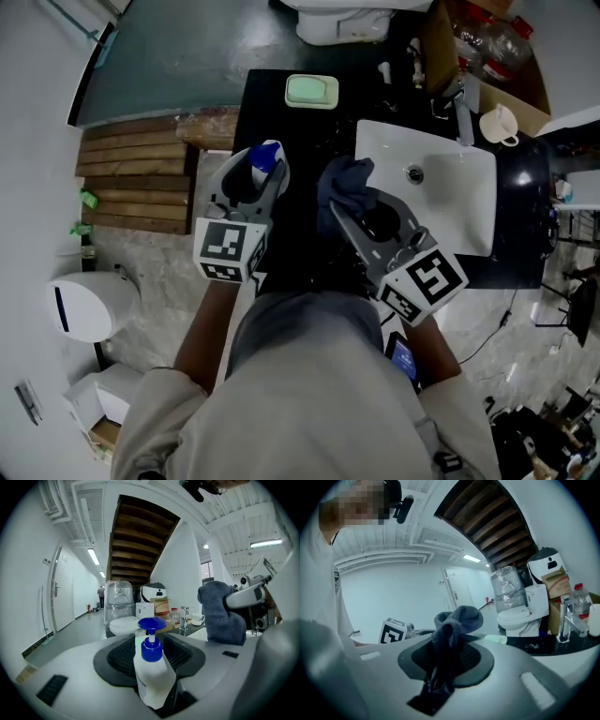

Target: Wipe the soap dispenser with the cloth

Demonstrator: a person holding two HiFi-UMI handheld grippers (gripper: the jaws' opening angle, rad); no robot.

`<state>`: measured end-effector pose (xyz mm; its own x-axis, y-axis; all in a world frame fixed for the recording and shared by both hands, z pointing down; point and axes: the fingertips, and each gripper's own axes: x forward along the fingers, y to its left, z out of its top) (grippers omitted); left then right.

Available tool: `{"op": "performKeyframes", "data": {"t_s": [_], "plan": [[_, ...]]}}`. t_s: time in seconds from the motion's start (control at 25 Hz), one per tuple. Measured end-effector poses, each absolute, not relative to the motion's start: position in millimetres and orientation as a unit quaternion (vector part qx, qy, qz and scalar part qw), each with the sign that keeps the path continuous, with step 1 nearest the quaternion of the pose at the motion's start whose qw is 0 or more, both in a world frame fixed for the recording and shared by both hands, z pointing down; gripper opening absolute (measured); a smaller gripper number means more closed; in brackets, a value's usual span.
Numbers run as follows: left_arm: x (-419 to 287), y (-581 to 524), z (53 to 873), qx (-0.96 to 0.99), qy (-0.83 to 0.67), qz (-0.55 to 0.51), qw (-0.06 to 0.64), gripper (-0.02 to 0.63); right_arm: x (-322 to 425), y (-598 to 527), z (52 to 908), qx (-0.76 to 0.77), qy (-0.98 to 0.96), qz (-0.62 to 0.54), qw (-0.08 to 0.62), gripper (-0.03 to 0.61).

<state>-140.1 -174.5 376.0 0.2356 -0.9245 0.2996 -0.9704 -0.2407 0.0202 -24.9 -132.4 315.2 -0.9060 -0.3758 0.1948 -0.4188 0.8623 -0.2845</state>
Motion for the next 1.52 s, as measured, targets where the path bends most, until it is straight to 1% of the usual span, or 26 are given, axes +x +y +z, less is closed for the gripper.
{"op": "performKeyframes", "data": {"t_s": [0.24,0.32,0.4,0.68,1.12,1.52], "plan": [[-133.1,-183.1,375.2,0.804,-0.579,0.105,0.085,0.167,-35.9,-132.9,321.3,0.239,-0.955,0.166,0.064,0.074],[-130.3,-181.1,376.3,0.811,-0.57,0.1,0.082,0.146,-42.1,-129.9,324.4,0.24,-0.955,0.164,0.065,0.074],[-129.6,-178.2,376.6,0.817,-0.563,0.092,0.078,0.143,-47.4,-127.4,327.0,0.242,-0.954,0.165,0.066,0.074],[-133.3,-179.0,374.2,0.831,-0.547,0.067,0.068,0.143,-67.7,-142.1,332.8,0.242,-0.954,0.168,0.063,0.074],[-133.7,-180.6,369.9,0.85,-0.519,0.051,0.072,0.142,-95.6,-179.8,352.8,0.243,-0.951,0.172,0.088,0.074],[-129.7,-180.1,371.8,0.859,-0.504,0.04,0.081,0.143,-103.7,-187.4,370.2,0.22,-0.952,0.174,0.122,0.074]]}}
